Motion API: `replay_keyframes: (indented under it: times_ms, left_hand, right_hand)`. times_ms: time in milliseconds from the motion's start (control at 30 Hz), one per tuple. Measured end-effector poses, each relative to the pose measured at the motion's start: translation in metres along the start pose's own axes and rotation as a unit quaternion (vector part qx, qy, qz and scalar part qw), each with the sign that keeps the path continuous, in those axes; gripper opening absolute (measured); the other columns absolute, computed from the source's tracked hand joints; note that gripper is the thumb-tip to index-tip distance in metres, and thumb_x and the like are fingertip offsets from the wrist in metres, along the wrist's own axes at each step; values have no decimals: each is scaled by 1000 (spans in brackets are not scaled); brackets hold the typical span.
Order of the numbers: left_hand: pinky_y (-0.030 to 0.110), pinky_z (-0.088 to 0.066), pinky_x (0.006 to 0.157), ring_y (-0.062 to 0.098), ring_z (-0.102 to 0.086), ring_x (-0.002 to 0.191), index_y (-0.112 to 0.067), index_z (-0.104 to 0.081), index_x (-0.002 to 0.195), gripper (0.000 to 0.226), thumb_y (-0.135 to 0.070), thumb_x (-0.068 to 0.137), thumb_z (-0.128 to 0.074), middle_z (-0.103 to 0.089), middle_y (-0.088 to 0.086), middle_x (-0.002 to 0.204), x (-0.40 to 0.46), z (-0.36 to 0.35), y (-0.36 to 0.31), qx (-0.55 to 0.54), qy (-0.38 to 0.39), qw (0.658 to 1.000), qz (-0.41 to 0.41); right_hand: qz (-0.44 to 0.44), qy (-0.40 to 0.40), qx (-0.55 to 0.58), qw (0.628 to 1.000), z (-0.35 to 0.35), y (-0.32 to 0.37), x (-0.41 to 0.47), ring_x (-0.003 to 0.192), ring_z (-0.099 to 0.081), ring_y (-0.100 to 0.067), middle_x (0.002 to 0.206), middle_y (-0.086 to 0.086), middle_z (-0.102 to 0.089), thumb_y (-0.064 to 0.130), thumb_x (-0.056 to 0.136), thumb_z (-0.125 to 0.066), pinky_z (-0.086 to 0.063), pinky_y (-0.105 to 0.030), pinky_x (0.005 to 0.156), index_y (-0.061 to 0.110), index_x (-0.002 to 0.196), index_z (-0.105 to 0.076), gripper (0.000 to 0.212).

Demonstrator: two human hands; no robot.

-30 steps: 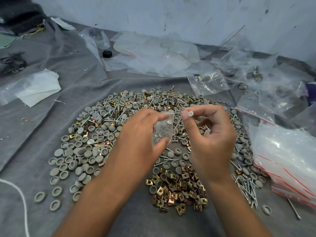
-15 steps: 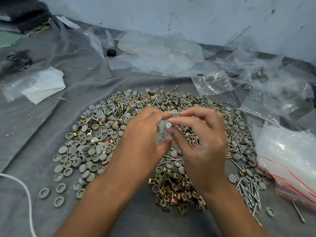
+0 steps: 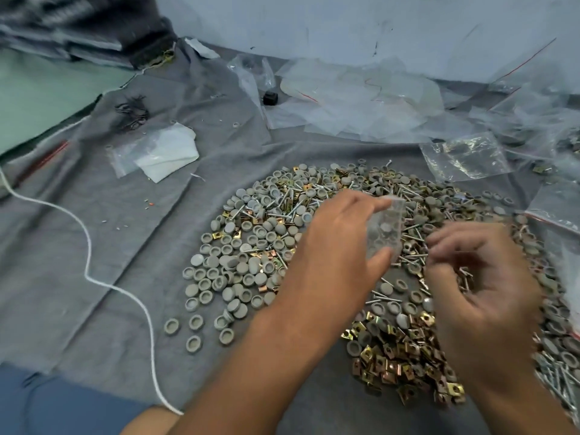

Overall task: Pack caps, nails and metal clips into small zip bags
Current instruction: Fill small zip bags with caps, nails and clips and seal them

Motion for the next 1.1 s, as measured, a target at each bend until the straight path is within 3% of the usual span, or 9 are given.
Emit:
replay_keyframes:
  times_ms: [100,200,367,500,600,700,867,967,1100]
  left_hand:
    - [5,-42,87,-3,-51,97,-25,-59,133,55,-26,82,-79,-57,-14,119,4,14,5,-26,-67,997,8]
    - [4,-42,81,-3,-50,89,-18,-61,131,53,-20,81,-80,-60,-7,119,11,39,18,-41,-163,986,22]
    - [12,-48,73,1,-56,89,-22,-60,133,55,-23,82,-80,-59,-7,123,15,82,47,-43,-248,966,63]
    - [5,-43,74,-2,-53,83,-23,-62,130,54,-22,80,-82,-55,-13,113,11,90,60,43,-172,982,67]
    - [-1,-31,81,-2,-43,77,-24,-61,130,56,-21,78,-83,-50,-16,110,4,76,61,113,-45,991,51]
    - [10,-29,85,0,-41,91,-21,-65,127,52,-17,78,-82,-60,-7,119,-3,62,59,114,41,992,16]
    - [27,-46,90,5,-44,93,-20,-66,126,49,-19,79,-80,-61,-5,121,-8,56,59,102,41,994,-12]
    - [21,-40,86,3,-43,91,-21,-66,125,52,-18,76,-83,-61,-6,121,-9,58,61,99,35,994,-16]
    - [2,-30,84,-3,-41,86,-22,-66,125,53,-20,75,-84,-60,-10,120,-11,60,64,92,35,995,-13]
  right_hand:
    - [-12,147,-3,989,-16,8,-10,79,-57,-6,88,14,-59,18,84,-55,-44,-23,67,24,89,-60,10]
    - [7,312,-41,949,-44,16,-23,95,-58,-2,100,20,-61,24,90,-62,-47,-22,84,29,103,-68,15]
    - [59,367,-144,917,-75,26,-33,112,-51,-11,119,15,-57,40,93,-64,-48,-33,96,31,122,-66,31]
    - [98,439,-170,877,-83,32,-34,119,-44,-10,127,17,-51,59,88,-63,-39,-33,100,40,131,-60,47]
    - [111,446,-183,869,-85,38,-36,113,-49,-12,122,15,-54,53,89,-66,-42,-33,94,38,121,-67,35]
    - [84,459,-161,869,-83,40,-40,108,-54,-16,116,10,-52,42,92,-68,-44,-33,91,32,112,-67,23]
    - [26,488,-150,860,-75,42,-42,91,-59,-18,115,10,-37,35,95,-66,-54,-40,77,34,102,-50,17]
    - [6,491,-139,860,-72,43,-43,88,-61,-16,117,16,-33,33,95,-67,-55,-41,74,34,97,-46,22]
    - [-13,484,-123,866,-71,43,-45,94,-60,-17,116,18,-34,33,93,-69,-54,-40,78,38,109,-42,32]
Point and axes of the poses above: each hand's wrist, its own x-axis towards the middle knuckle, its own z-axis out of the back of the hand, y = z × x, the point moved 1 cm from there along x, towards the middle knuckle
